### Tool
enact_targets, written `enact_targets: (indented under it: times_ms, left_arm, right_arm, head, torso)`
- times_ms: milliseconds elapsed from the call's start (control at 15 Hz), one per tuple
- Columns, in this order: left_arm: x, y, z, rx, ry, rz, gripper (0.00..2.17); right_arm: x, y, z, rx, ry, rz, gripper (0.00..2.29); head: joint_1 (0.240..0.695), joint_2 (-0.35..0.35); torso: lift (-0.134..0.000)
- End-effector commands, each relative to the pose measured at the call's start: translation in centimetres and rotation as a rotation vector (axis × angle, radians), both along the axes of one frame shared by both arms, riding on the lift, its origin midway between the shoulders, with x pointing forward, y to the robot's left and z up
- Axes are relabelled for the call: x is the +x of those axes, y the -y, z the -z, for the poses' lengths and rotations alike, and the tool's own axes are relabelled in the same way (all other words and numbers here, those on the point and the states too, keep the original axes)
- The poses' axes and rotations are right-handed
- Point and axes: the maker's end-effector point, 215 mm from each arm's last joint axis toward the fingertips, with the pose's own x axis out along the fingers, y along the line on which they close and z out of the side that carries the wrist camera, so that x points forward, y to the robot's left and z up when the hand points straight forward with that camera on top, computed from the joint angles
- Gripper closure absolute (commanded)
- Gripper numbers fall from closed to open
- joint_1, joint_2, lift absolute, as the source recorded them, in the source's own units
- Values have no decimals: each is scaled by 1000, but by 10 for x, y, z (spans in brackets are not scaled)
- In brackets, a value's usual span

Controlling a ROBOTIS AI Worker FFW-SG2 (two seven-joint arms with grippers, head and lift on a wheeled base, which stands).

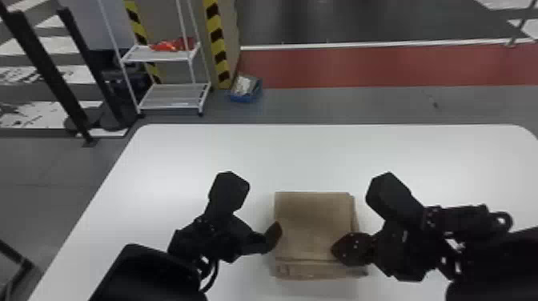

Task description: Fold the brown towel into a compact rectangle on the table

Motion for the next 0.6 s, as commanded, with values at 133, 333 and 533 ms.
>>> enact_targets:
  times_ms: [133, 333, 533]
  left_arm:
    - [8, 36, -17, -45, 63, 54, 73]
    - [8, 51, -20, -43, 85, 77, 76]
    - [12, 46, -31, -40, 122, 58, 76]
  right_arm:
    - [6, 16, 17, -43, -3, 25, 1959]
    - [9, 29, 26, -59, -10, 48, 1959]
    - [10, 32, 27, -62, -5, 53, 1959]
  head:
    - [695, 48]
    - [695, -2]
    - [695, -30]
  torso:
    - [-124]
    - [-124]
    - [-124]
